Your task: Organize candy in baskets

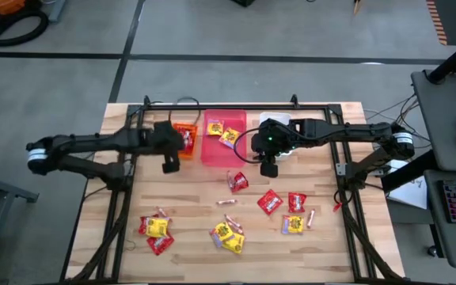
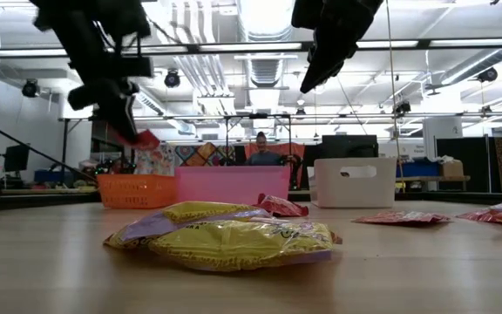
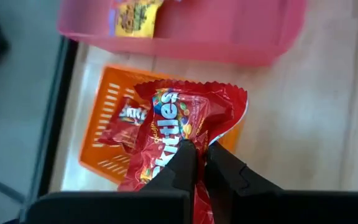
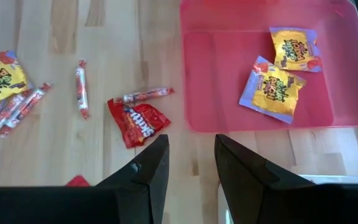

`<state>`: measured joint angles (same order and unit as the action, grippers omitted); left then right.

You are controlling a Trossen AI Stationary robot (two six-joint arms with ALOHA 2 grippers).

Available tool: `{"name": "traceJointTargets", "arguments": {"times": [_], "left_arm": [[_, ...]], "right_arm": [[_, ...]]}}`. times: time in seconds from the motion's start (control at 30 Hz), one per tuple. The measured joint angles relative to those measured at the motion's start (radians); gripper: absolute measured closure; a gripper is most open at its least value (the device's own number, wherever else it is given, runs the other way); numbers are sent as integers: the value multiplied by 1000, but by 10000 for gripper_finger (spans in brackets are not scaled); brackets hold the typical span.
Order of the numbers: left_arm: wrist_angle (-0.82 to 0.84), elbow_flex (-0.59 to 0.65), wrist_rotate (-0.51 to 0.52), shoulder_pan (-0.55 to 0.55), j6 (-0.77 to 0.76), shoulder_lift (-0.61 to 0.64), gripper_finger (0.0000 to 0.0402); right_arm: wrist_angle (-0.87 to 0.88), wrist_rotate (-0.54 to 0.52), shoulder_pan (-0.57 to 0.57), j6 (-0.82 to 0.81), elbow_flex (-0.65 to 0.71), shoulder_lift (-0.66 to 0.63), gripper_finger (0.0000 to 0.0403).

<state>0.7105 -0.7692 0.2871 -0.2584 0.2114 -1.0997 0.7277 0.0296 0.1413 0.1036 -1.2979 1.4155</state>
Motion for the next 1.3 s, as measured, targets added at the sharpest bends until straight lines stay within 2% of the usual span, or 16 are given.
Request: {"name": "traceJointTargets", "arguments": {"times": [0.07,0.13,0.23,0.5,0.67,0.8,1.03,1.17,1.3], "left_arm": [[-22,4,-96,-77,47,-19,400],[-59,11,-135,-133,57,-50,399],[-63,8,-130,-177,51,-99,385],[-65,-8,-95,-183,42,-204,331],[-53,-22,-95,-182,38,-222,307],[-24,-50,-96,-180,9,-189,299],[-84,-80,-229,-147,-127,-79,301],[-180,-73,-249,-79,-215,-24,302],[-289,-66,-252,34,-246,-9,302]], "right_arm": [[0,0,0,0,0,0,280],[0,0,0,0,1,0,280],[0,0,0,-5,1,0,280],[0,0,0,-15,1,0,280],[16,0,-1,-29,1,0,280],[59,3,-13,-100,1,0,280],[141,5,-82,-373,6,0,280],[205,6,-159,-402,20,0,280],[247,8,-233,-400,53,0,280]]}}
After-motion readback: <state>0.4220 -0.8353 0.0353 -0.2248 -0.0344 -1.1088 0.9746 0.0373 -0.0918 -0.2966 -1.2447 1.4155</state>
